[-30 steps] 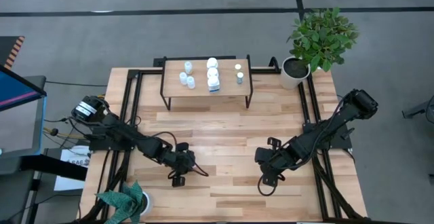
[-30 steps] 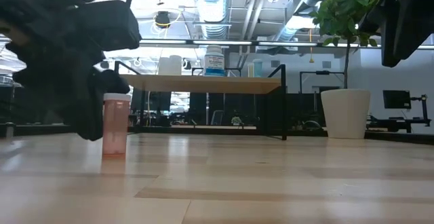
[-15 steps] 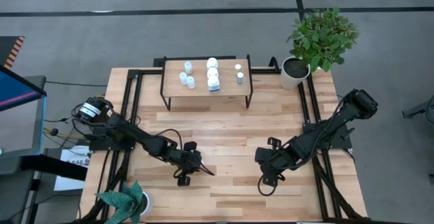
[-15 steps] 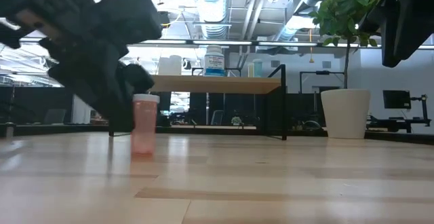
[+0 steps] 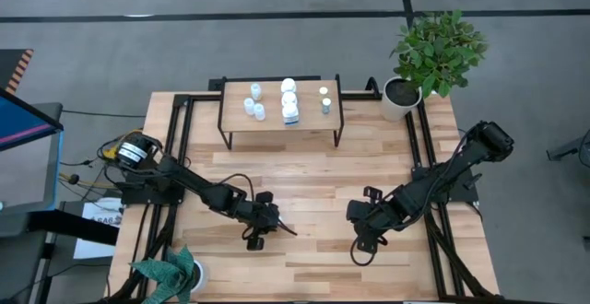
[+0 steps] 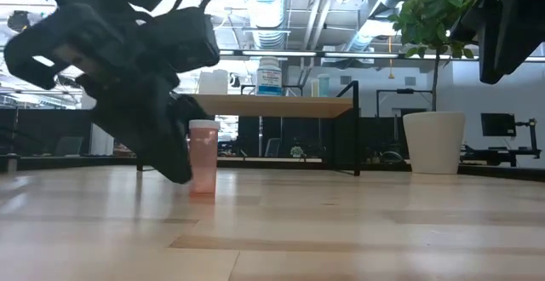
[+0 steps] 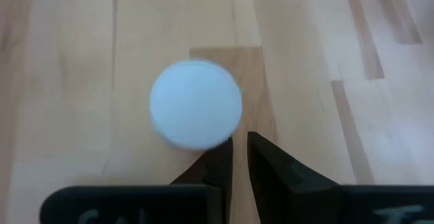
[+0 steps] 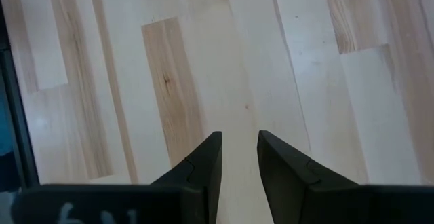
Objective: Pick and place medicine bottles onto shelf by color
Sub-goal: Put the orange pill bottle on the shelf
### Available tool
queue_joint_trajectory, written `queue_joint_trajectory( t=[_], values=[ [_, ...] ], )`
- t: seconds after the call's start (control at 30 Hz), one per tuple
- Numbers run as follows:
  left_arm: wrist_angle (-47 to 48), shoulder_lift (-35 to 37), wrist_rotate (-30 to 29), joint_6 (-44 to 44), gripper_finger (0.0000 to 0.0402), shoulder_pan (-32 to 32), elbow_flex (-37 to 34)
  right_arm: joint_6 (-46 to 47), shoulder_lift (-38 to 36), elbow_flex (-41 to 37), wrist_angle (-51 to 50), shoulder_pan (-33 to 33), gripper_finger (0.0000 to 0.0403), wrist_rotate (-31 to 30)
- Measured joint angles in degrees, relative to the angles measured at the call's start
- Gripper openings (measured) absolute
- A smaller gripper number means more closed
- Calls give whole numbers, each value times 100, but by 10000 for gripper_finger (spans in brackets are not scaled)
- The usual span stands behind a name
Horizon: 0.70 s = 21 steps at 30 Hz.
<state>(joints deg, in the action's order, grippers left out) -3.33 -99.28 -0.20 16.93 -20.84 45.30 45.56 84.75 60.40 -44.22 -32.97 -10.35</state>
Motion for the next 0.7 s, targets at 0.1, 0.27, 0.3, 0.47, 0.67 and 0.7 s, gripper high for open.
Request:
queue_joint_trajectory(
  t=[0.1, 0.27, 0.3, 0.47, 0.67, 0.7],
  values=[
    [-144, -107, 85, -41, 32, 59, 1, 1, 0, 0, 3, 0, 118, 4],
    [-160, -136, 107, -308, 32, 167, 149, 1, -2, 0, 5, 0, 118, 7],
    [-185, -136, 108, -386, 32, 188, 202, 1, -2, 0, 1, 0, 118, 4],
    [-169, -133, 144, -770, 32, 281, 406, 3, -2, 0, 17, 0, 118, 4],
    [-157, -133, 142, -983, 32, 428, 448, 3, -2, 0, 15, 0, 118, 7],
    [-160, -133, 142, -982, 32, 450, 448, 3, -2, 0, 15, 0, 118, 7]
  ],
)
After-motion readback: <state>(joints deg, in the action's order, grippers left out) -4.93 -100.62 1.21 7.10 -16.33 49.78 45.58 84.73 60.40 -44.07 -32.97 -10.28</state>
